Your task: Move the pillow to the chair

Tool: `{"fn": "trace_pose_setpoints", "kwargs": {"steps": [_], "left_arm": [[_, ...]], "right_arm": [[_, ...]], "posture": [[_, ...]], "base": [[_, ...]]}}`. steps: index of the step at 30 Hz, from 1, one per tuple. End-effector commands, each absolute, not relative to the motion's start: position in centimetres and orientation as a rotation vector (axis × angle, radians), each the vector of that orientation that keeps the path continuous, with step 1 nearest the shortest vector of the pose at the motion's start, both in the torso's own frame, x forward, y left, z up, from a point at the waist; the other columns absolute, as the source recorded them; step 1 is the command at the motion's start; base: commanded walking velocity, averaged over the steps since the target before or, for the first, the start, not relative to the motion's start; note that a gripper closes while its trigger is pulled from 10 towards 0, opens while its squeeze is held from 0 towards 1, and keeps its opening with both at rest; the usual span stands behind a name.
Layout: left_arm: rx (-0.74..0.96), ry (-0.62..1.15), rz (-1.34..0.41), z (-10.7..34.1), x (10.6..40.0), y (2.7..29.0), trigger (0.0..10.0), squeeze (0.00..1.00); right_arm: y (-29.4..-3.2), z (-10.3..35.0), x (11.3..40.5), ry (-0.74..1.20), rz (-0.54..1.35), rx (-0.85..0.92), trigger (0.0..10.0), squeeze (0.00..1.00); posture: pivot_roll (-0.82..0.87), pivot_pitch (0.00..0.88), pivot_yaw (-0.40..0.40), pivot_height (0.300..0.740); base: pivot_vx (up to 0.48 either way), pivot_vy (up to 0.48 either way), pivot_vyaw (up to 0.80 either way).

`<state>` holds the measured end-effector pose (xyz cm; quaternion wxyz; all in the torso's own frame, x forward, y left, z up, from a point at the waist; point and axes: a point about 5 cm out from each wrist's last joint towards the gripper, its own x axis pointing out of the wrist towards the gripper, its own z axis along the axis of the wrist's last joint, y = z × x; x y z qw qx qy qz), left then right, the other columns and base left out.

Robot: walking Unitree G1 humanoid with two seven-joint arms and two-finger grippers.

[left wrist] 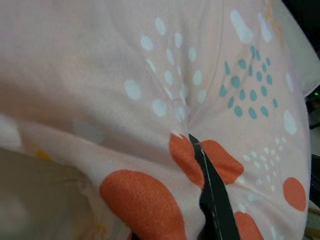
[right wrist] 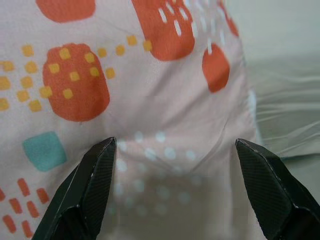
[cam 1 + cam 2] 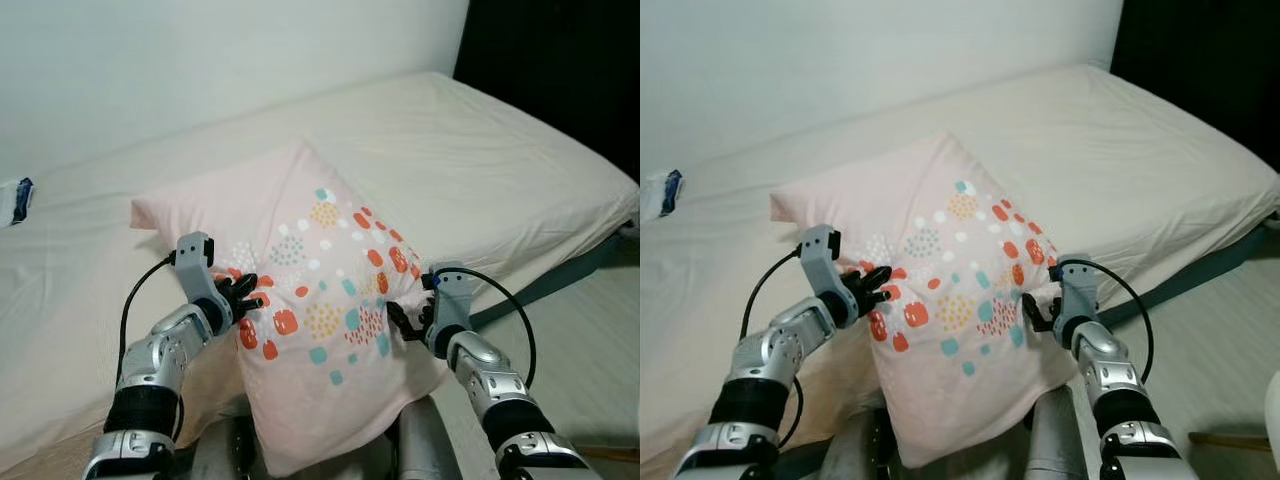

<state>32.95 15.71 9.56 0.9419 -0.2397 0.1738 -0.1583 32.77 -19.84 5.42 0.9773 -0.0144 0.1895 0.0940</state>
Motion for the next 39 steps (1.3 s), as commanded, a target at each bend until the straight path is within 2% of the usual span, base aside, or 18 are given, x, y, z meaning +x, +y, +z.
{"fn": "trace_pose_setpoints", "kwargs": {"steps": [1,10,13,14,15,18,22,23,27,30,35,37,39], "left_arm": [[-0.461,0.345,-0.303,9.4,32.6,15.9,0.0,0.00],[-0.498,0.327,-0.261,9.1,31.9,16.3,0.0,0.00],[-0.505,0.322,-0.253,9.0,31.8,16.2,0.0,0.00],[-0.514,0.319,-0.244,8.9,31.6,16.0,0.0,0.00],[-0.514,0.319,-0.244,8.9,31.6,16.0,0.0,0.00],[-0.523,0.318,-0.238,8.9,31.5,15.8,0.0,0.00],[-0.528,0.320,-0.237,8.8,31.5,15.5,0.0,0.00],[-0.533,0.321,-0.240,8.8,31.6,15.2,0.0,0.00],[-0.535,0.321,-0.240,8.8,31.7,15.0,0.0,0.00],[-0.548,0.311,-0.253,9.1,31.8,14.5,0.0,0.00],[-0.554,0.312,-0.263,9.2,31.9,13.9,0.0,0.00],[-0.553,0.320,-0.272,9.2,31.9,13.7,0.0,0.00],[-0.551,0.324,-0.278,9.1,31.9,13.6,0.0,0.00]], "right_arm": [[-19.3,5.6,33.0,0.370,0.220,-0.045,10.0,0.00],[-19.7,5.6,32.9,0.379,0.236,-0.074,10.0,0.00],[-20.6,5.6,32.9,0.374,0.165,-0.075,10.0,0.00],[-21.6,5.4,33.0,0.377,0.036,0.042,10.0,0.00],[-21.6,5.4,33.0,0.377,0.036,0.042,10.0,0.00],[-21.8,5.1,32.9,0.389,-0.045,0.261,10.0,0.00],[-21.3,4.4,32.7,0.438,-0.031,0.372,10.0,0.00],[-20.4,4.4,32.8,0.438,0.023,0.455,10.0,0.00],[-20.1,4.5,32.9,0.437,0.045,0.491,10.0,0.00],[-19.8,6.0,33.6,0.321,0.093,0.598,10.0,0.00],[-22.1,7.8,34.4,0.207,-0.041,0.532,10.0,0.00],[-23.6,8.9,34.8,0.191,-0.090,0.327,10.0,0.00],[-23.9,8.9,35.0,0.221,-0.096,0.267,10.0,0.00]], "posture": [[-0.05,0.091,-0.013,0.574],[-0.07,0.091,-0.055,0.574],[-0.07,0.090,-0.070,0.574],[-0.07,0.088,-0.075,0.574],[-0.07,0.088,-0.075,0.574],[-0.07,0.088,-0.072,0.574],[-0.08,0.086,-0.070,0.574],[-0.08,0.086,-0.069,0.574],[-0.08,0.086,-0.069,0.574],[-0.08,0.085,-0.069,0.574],[-0.08,0.086,-0.058,0.574],[-0.08,0.090,-0.043,0.574],[-0.08,0.090,-0.043,0.574]], "base": [[0.000,0.000,0.00],[0.000,0.000,0.00],[0.000,0.000,0.00],[0.000,0.000,0.00],[0.000,0.000,0.00],[0.000,0.000,0.00],[0.000,0.000,0.00],[0.000,0.000,0.00],[0.000,0.000,0.00],[0.000,0.000,0.00],[0.000,0.000,0.00],[0.000,0.000,0.00],[0.000,0.000,0.00]]}}
